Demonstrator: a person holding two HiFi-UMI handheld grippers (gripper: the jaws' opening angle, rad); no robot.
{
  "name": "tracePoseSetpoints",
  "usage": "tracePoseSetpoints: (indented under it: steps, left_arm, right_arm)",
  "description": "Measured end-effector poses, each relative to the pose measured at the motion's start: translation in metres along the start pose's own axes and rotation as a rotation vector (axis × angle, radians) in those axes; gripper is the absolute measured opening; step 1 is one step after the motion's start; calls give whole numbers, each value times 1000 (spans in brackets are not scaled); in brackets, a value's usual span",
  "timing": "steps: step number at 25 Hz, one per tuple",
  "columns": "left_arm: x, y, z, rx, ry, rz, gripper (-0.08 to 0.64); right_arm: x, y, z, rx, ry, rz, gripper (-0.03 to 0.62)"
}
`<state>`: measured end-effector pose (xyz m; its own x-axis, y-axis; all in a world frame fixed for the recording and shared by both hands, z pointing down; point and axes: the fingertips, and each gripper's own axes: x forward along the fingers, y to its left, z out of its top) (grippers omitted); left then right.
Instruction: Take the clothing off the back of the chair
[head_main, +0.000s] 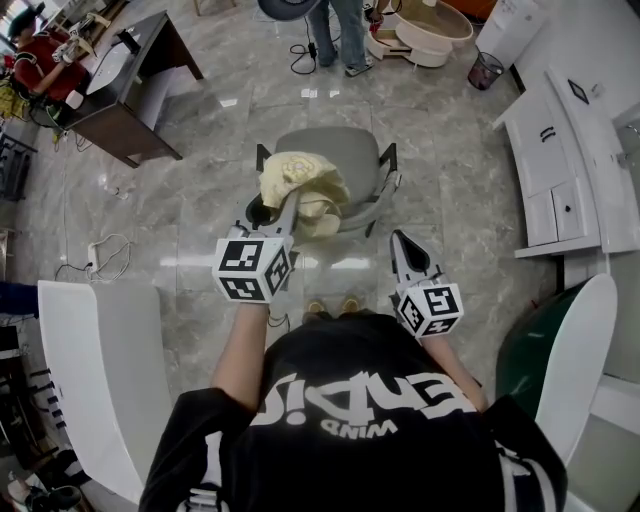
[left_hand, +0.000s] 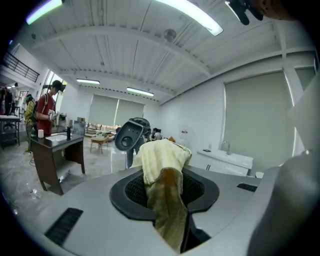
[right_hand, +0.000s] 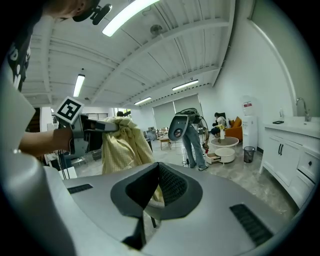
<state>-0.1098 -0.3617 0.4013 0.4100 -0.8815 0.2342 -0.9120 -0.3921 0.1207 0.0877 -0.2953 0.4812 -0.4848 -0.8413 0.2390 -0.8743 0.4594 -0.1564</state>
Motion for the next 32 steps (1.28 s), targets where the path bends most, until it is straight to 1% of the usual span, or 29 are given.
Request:
tracePoseSetpoints:
  steps: [2,5,9,13,16,20,24,28,32]
  left_arm:
    - [-8,-8,16,24,-28,4,127]
    - [-14,-16,26,40,-47,20,127]
    - [-18,-17,30,35,-51,50,127]
    - [-27,-20,35,13,-55,64,127]
    - [-39,-22,36,20,-57,73,127]
    - [-59,-27,30,35,-63,74,127]
    - [-93,-40,22,53,-79,67,127]
    - [-143,-53,13,61,-93,55,127]
    - [-198,-76,7,75,-122,44,127]
  right_arm:
    - [-4,-1,-1,-4,-4,14,14]
    - [-7,0,1,-12,-9,44,14]
    - [-3,1,1,-10,-4,91,14]
    - [-1,4,-9,-16,37,132,14]
    - [-3,6,-14,-16,46,130,14]
    - [-17,10,-21,-7,30,100,14]
    - [-42,26,-30,-9,16,83,14]
    - [-78,62,-39,-14,-1,84,14]
    - [-124,98,-56,-22,-8,90,14]
